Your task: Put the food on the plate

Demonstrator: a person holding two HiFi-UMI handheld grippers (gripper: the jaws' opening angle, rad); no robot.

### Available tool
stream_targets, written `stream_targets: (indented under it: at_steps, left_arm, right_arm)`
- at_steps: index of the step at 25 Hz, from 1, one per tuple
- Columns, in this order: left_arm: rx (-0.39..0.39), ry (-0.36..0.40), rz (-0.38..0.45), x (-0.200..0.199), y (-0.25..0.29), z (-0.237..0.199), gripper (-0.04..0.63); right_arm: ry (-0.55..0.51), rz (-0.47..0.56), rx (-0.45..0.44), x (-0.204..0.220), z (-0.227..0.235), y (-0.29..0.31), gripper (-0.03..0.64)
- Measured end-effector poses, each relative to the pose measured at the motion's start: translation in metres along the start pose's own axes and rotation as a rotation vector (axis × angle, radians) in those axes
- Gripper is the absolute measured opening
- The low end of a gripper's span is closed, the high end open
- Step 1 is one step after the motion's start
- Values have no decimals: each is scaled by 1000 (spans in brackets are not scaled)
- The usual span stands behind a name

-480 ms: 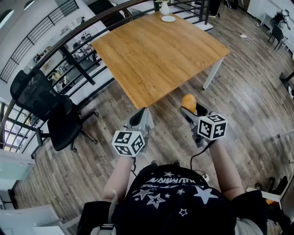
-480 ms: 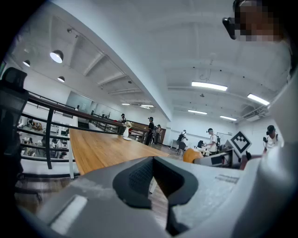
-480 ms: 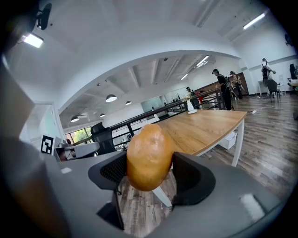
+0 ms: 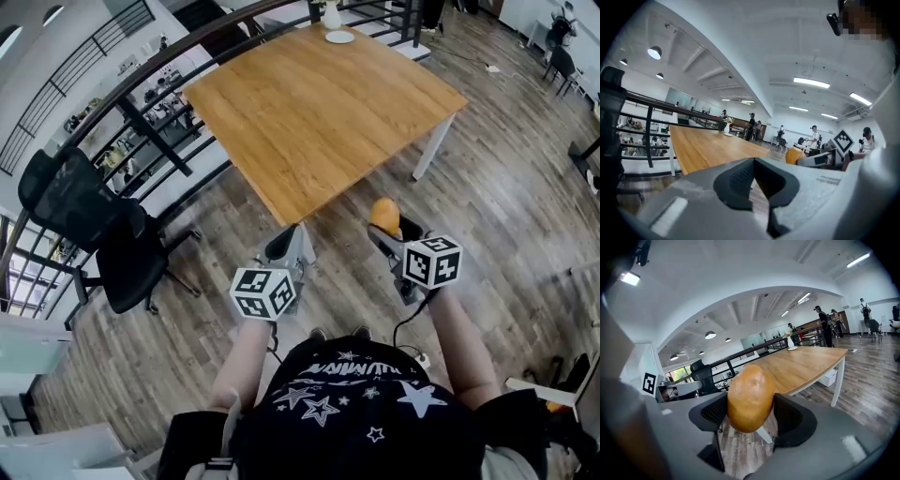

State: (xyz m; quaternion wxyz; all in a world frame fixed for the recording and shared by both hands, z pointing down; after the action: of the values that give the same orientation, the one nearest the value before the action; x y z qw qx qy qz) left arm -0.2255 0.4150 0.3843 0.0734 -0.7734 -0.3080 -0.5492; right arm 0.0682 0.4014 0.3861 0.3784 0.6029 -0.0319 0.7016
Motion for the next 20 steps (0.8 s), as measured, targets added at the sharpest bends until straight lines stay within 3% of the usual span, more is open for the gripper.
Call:
stream_targets:
  at_steps: [13,20]
  left_arm:
    - [16,51,-69,19,22,24,2]
    - [-18,33,-43,22,34,37,2]
  right_arm:
    - [-8,-12,-48,14,21,-24,311]
    - [20,-17,-45,17,50,-34,311]
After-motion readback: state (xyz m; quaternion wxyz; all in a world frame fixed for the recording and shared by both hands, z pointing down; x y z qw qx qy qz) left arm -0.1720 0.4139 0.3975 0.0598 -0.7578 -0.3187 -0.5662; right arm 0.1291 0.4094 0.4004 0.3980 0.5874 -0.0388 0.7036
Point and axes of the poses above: the fingertips, and each gripper's own axes: y forward along the fingers, z to its right, x out of its underside, the point moved 10 cm from there along -y, backward along the fingers, and after that the axes turned 7 degrees about -y, right-handed, at the moved point
